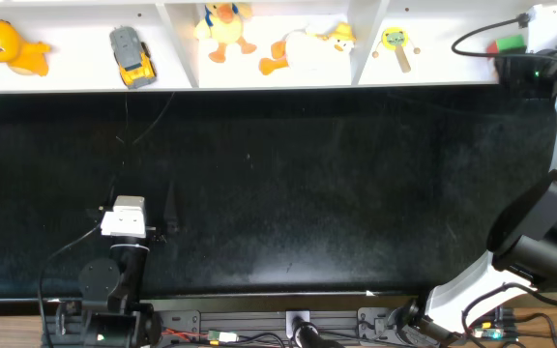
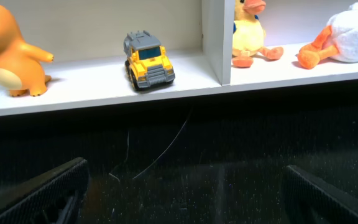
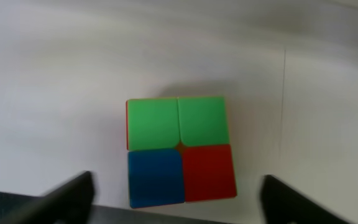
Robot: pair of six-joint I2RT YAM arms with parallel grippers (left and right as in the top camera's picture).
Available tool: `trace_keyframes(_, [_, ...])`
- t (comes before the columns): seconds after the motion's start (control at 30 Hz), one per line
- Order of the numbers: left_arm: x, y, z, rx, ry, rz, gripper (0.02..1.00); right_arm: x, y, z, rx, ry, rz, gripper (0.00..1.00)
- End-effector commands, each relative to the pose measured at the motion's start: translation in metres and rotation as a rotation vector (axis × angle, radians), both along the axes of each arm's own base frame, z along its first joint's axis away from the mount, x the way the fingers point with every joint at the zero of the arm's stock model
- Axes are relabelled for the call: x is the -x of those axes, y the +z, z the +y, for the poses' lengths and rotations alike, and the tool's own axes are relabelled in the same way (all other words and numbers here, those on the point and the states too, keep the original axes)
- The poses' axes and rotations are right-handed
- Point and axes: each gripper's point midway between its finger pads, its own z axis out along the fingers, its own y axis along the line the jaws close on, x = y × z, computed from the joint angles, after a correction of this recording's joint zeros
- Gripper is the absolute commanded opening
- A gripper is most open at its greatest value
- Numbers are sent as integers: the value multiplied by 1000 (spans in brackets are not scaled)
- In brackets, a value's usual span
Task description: Store Toys
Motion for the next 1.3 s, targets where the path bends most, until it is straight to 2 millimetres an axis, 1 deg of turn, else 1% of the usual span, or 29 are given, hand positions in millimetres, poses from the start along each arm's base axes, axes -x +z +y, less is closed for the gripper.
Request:
trace_keyframes(0.03, [0,0,3,-13,12,-5,998,-11,12,0,6,9,-42,998])
trace_keyframes(0.17, [0,0,2,-13,11,-5,998,-10,12,-1,4,-6,-37,996])
trace_keyframes(0.3, [0,0,2,-13,11,-5,998,-5,22,-1,-2,-33,-44,996])
trace_keyframes(0.43, [0,0,2,-13,11,-5,998,8,33,4,0,-49,-55,996])
trace_keyframes(0.53, [0,0,3,-13,12,-5,998,26,32,10,10,-60,-49,996])
trace_keyframes(0.63, [0,0,3,-13,12,-5,998,49,24,16,22,-76,-27,998])
trace_keyframes(0.8, [0,0,2,-13,11,-5,998,89,11,39,22,-70,-20,996])
trace_keyframes(0.87, [0,0,2,-13,11,-5,998,100,8,52,44,-58,-42,996])
trace_keyframes(0.93, [0,0,2,-13,11,-5,998,105,6,63,68,-48,-59,993])
trace_keyframes(0.97, [0,0,3,-13,12,-5,998,108,2,80,93,-50,-72,996])
trace_keyframes(1.07, [0,0,3,-13,12,-5,998,110,-5,108,117,-37,-95,996])
trace_keyframes(1.1, [0,0,3,-13,12,-5,996,112,-9,130,126,-5,-118,998])
trace_keyframes(1.17, [0,0,3,-13,12,-5,998,116,-11,156,135,43,-160,993])
trace_keyframes(1.2, [0,0,3,-13,12,-5,996,120,-11,177,130,82,-210,998])
trace_keyframes(1.3, [0,0,3,-13,12,-5,998,136,-5,212,70,115,-323,996])
